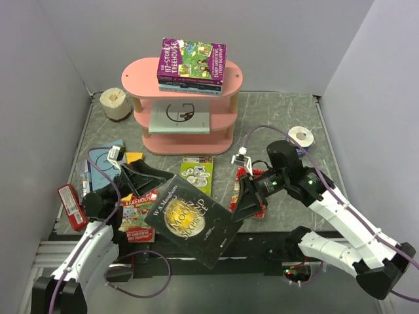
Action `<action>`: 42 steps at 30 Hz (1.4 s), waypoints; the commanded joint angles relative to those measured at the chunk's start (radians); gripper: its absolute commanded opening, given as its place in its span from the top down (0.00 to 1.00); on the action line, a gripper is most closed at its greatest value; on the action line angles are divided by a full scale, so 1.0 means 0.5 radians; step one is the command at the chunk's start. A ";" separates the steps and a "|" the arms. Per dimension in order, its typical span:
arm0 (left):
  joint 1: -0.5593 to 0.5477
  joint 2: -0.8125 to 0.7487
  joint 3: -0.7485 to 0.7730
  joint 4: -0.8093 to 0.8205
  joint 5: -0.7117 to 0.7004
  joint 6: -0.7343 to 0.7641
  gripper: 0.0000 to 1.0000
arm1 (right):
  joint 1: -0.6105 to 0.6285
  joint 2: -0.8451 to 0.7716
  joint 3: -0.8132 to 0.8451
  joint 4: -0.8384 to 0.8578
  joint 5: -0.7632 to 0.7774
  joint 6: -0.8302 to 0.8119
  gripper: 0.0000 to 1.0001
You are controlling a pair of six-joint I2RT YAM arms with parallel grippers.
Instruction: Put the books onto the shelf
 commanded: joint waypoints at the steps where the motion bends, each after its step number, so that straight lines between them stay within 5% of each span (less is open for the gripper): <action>1: 0.017 -0.007 0.216 -0.080 0.083 0.151 0.01 | -0.012 -0.122 0.039 0.188 -0.144 0.011 1.00; 19: 0.020 0.113 0.201 0.399 0.374 -0.146 0.01 | -0.030 -0.097 -0.010 0.354 -0.110 0.070 1.00; 23: 0.020 -0.025 0.250 0.083 0.316 0.010 0.01 | -0.052 -0.070 -0.038 0.428 -0.067 0.109 1.00; 31: 0.023 -0.198 0.480 -1.518 -0.165 0.911 0.01 | -0.082 0.077 -0.421 1.122 -0.015 0.554 1.00; 38: 0.039 -0.121 0.403 -1.608 -0.230 1.007 0.01 | -0.202 0.265 -0.731 1.768 -0.168 0.999 1.00; 42: 0.060 -0.096 0.391 -1.633 -0.172 1.081 0.01 | -0.233 0.259 -0.694 1.665 -0.208 0.945 1.00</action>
